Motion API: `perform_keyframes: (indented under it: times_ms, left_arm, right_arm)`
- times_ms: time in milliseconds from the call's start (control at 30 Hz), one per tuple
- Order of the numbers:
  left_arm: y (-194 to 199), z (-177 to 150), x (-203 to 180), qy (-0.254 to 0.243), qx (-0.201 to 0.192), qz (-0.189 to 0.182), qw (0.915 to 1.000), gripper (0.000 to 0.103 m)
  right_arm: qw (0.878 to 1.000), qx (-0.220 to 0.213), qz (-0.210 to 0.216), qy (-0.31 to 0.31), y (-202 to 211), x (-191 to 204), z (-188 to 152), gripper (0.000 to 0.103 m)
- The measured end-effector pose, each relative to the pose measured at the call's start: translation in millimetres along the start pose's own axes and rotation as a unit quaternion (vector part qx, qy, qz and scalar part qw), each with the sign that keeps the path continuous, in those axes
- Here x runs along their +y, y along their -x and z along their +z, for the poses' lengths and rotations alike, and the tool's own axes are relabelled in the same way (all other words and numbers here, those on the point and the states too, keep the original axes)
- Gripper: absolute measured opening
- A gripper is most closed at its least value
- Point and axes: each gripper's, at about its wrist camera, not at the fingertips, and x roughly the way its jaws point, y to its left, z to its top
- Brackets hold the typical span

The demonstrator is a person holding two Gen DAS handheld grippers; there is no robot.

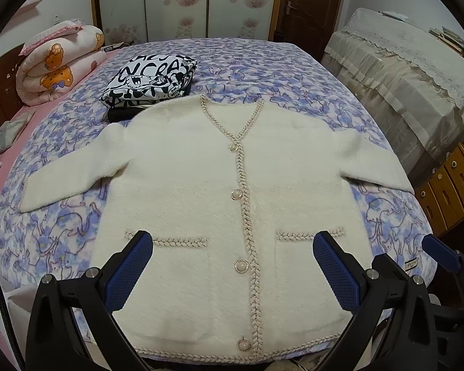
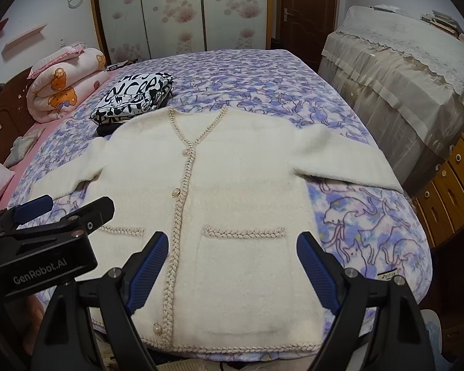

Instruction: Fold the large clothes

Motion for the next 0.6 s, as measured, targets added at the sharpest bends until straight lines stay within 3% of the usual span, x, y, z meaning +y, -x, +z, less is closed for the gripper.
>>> perform_keyframes:
  times_ms: [600]
  left_arm:
    - [2.5, -4.5, -3.4, -0.003, 0.0, -0.003, 1.0, 0.102]
  right_arm:
    - [1.0, 0.0, 0.001, -0.002, 2.4, -0.5, -1.7, 0.086]
